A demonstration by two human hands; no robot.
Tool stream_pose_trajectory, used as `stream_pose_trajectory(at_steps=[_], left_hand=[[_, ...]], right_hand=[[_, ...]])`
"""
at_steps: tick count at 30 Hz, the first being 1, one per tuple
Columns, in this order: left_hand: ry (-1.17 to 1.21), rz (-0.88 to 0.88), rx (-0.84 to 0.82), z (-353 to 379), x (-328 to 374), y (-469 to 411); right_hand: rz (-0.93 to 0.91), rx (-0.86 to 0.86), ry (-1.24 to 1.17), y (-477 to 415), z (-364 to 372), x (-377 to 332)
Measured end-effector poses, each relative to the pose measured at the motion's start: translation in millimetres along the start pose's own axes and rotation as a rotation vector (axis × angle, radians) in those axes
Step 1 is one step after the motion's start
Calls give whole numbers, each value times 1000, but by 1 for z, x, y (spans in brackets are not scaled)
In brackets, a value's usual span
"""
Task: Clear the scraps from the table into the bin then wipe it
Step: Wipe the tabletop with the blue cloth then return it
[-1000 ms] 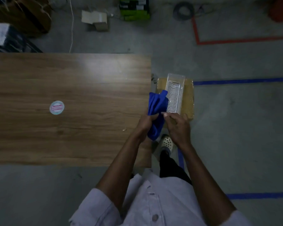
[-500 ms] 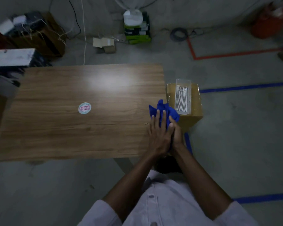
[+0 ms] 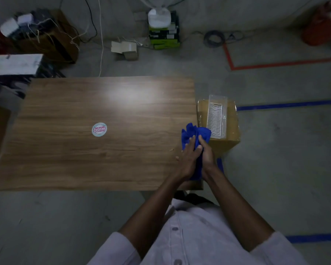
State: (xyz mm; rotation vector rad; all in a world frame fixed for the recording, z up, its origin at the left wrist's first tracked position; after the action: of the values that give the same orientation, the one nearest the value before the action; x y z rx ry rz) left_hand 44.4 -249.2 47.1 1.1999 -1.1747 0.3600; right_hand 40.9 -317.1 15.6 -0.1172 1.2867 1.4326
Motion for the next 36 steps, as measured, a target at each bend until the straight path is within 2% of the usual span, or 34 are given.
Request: stream_pose_trajectory(at_steps=[2, 4, 6, 9, 11, 13, 15, 16, 18, 20, 22, 25, 28, 31, 36], left_hand=[[172, 29, -6, -3, 10, -1], [188, 75, 72, -15, 10, -12], [160, 24, 215, -34, 2, -26], [123, -65, 296, -54, -16, -47], [59, -88, 310, -65, -28, -61], [-78, -91, 334, -79, -42, -75], [-394, -22, 393, -95, -56, -86], [-517, 16, 422, -103, -66, -94], [-613, 42, 458, -118, -74, -109], [-627, 12, 491, -133, -66, -120], [-671, 25, 541, -147, -56, -132], [-759, 64, 572, -165, -46, -156], [-876, 37, 514, -176, -42, -181], [-952, 56, 477, -187, -38, -209], [-971, 155, 508, -213, -28, -258]], right_hand=[[-52, 49, 63, -15, -7, -6], [-166, 97, 150, -28, -3, -25], [-315, 163, 369, -41, 9, -48], [-494, 230, 714, -74, 34, -66], [-558, 157, 912, -105, 50, -61], [-428, -2, 1193, -139, 60, -37], [-258, -72, 1389, -157, 58, -16], [-290, -32, 1418, -161, 58, -15], [-522, 24, 1460, -165, 62, -17], [-682, -39, 1536, -170, 65, -10], [-747, -82, 1630, -181, 66, 2], [-781, -91, 1779, -197, 71, 10], [-754, -19, 1896, -203, 69, 12], [-720, 48, 1886, -205, 61, 10], [-661, 146, 1855, -227, 60, 0]])
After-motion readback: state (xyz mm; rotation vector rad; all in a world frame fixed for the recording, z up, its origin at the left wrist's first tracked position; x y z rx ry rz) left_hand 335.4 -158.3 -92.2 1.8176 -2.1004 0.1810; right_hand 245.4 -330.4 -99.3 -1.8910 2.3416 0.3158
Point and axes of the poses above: each hand's wrist, its own y-axis away from the middle knuckle, its own z-axis out of the palm, x = y × z, the point moved 6 cm from there along -y, towards the middle knuckle, and after that the axes turned 4 degrees about -z, right-handed, at the moved point
